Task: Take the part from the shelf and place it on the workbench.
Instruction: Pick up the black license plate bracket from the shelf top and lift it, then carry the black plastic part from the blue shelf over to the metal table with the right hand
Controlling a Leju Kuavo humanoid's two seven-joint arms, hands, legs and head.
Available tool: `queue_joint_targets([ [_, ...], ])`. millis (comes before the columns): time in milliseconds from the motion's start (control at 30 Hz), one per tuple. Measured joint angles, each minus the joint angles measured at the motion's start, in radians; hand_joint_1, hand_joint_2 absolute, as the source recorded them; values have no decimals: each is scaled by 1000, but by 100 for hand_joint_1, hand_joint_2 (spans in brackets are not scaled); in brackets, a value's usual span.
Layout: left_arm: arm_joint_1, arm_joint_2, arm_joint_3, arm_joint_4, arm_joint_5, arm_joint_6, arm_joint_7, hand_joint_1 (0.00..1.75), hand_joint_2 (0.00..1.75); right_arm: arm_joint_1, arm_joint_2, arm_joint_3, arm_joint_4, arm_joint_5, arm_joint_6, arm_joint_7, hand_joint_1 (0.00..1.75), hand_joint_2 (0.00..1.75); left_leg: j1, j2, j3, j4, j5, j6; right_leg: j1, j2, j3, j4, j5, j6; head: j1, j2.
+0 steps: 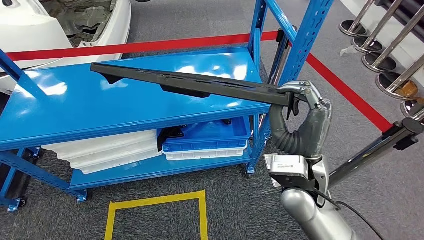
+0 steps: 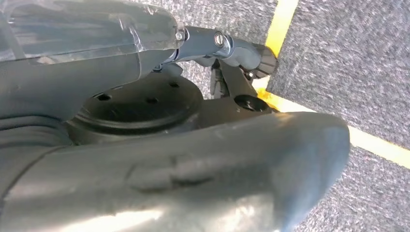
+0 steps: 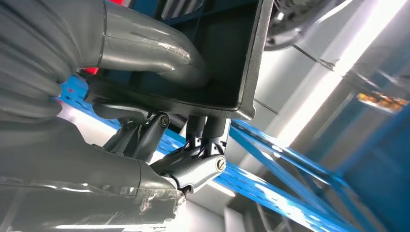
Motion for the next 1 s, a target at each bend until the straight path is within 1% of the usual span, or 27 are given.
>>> queue_joint_targets([
  [33,-2,0,0,0,-2,-3,-3,0,0,-2,-1,-4,-1,-5,0,-6,175,175,2,2,-9,-4,8,6,0,1,-13,32,-35,4,3,0],
  [100,-5,-1,0,0,-5,-5,-6,0,0,-4,-2,-12,-1,-10,0,-15,175,175,-1,5,-36,1,20,17,0,3,-49,152,-132,6,12,0],
  [133,-7,-1,0,0,-6,-6,-6,0,0,-3,-3,-17,-1,-10,0,-18,175,175,-3,6,-51,7,26,20,0,3,-64,219,-166,7,15,0],
  [167,-9,-1,0,0,-6,-6,-6,0,0,-2,-3,-21,-2,-12,0,-21,175,175,-6,7,-66,15,31,21,1,3,-68,265,-176,6,18,0],
  [200,-12,-1,0,0,-5,-5,-6,0,0,0,-3,-24,-3,-16,0,-25,175,175,-8,7,-80,23,36,22,1,3,-57,279,-165,5,21,0],
  [233,-15,-1,0,0,-4,-5,-6,0,0,1,-4,-27,-4,-21,0,-31,175,175,-9,8,-94,31,39,22,2,3,-31,259,-138,2,25,0],
  [267,-20,-1,0,0,-2,-6,-6,0,0,1,-4,-29,-6,-29,0,-37,175,175,-11,7,-105,39,42,21,5,4,9,208,-106,-4,29,0],
  [300,-25,-1,0,0,0,-6,-8,0,0,1,-4,-31,-8,-37,0,-43,175,175,-13,7,-115,45,45,20,7,4,52,143,-91,-12,33,0],
  [333,-29,-2,0,-1,2,-6,-9,0,0,1,-4,-32,-10,-47,0,-50,175,175,-14,7,-122,51,49,16,10,4,90,80,-85,-16,35,0],
  [367,-32,-3,0,-1,5,-6,-11,0,0,0,-4,-33,-12,-56,0,-58,175,175,-14,7,-127,54,54,12,13,4,116,32,-87,-19,36,0],
  [400,-34,-4,0,-2,7,-7,-13,0,0,0,-4,-33,-12,-68,0,-67,175,175,-12,8,-132,55,62,6,15,5,127,6,-92,-19,36,0],
  [433,-35,-5,0,-2,9,-6,-14,0,0,-1,-4,-33,-13,-79,0,-76,175,175,-9,8,-134,52,72,-1,18,5,129,-6,-85,-17,37,0],
  [467,-34,-5,0,-1,11,-5,-14,0,0,-1,-3,-33,-13,-87,0,-85,175,175,-9,7,-138,49,77,-7,15,4,126,-14,-74,-18,40,0],
  [500,-32,-5,0,-1,14,-4,-15,0,0,-1,-2,-33,-13,-94,0,-93,175,175,-8,5,-143,51,70,-13,12,4,124,-27,-64,-20,42,0],
  [533,-30,-5,0,-1,16,-3,-16,0,0,-1,-1,-33,-12,-98,0,-99,175,175,-8,3,-151,65,49,-20,7,3,121,-40,-55,-24,41,0],
  [567,-26,-5,0,-1,18,-2,-18,0,0,0,1,-33,-12,-101,0,-103,175,175,-7,1,-164,99,12,-26,2,1,115,-51,-48,-29,38,0],
  [633,-16,-5,1,-1,22,-1,-23,0,0,8,4,-33,-12,-106,0,-106,175,175,0,0,-192,208,-72,-38,-1,-3,95,-49,-42,-35,26,0],
  [667,-11,-5,1,0,23,0,-25,0,0,14,5,-33,-12,-108,0,-107,175,175,3,0,-199,263,-95,-43,-3,-5,82,-41,-38,-35,22,0],
  [700,-8,-5,1,0,25,2,-26,0,0,18,6,-34,-12,-110,0,-109,175,175,6,1,-197,297,-99,-47,-6,-8,70,-32,-36,-33,18,0],
  [733,-7,-4,1,0,26,6,-27,0,0,22,7,-35,-12,-111,0,-111,175,175,10,1,-178,298,-82,-52,-10,-11,56,-20,-34,-31,15,0],
  [767,-6,-4,2,0,27,10,-27,0,0,25,8,-36,-12,-113,0,-114,175,175,15,1,-144,263,-55,-58,-15,-12,41,-8,-32,-28,11,0],
  [800,-7,-3,2,1,27,15,-27,0,0,28,10,-38,-12,-115,0,-118,175,175,20,0,-105,204,-37,-64,-19,-13,27,4,-30,-24,8,0],
  [833,-7,-3,2,1,28,20,-27,0,0,32,12,-40,-12,-116,0,-124,175,175,20,-2,-66,140,-28,-68,-21,-12,14,16,-28,-19,2,0],
  [867,-7,-2,2,1,28,23,-26,0,0,35,14,-42,-12,-117,0,-129,175,175,20,-5,-42,95,-30,-64,-21,-12,5,24,-23,-12,-2,0],
  [900,-7,-2,2,1,28,26,-26,0,0,37,16,-44,-12,-118,0,-133,175,175,17,-7,-32,69,-36,-58,-20,-11,-1,29,-17,-3,-5,0],
  [967,-6,-1,2,2,28,29,-25,0,0,43,19,-46,-12,-117,0,-137,175,175,13,-9,-38,64,-30,-34,-19,-10,-7,26,1,18,-6,0],
  [1000,-6,-1,2,2,28,29,-27,0,0,46,20,-48,-12,-117,0,-136,175,175,13,-7,-47,63,-21,-22,-20,-9,-13,26,-1,26,-5,0],
])
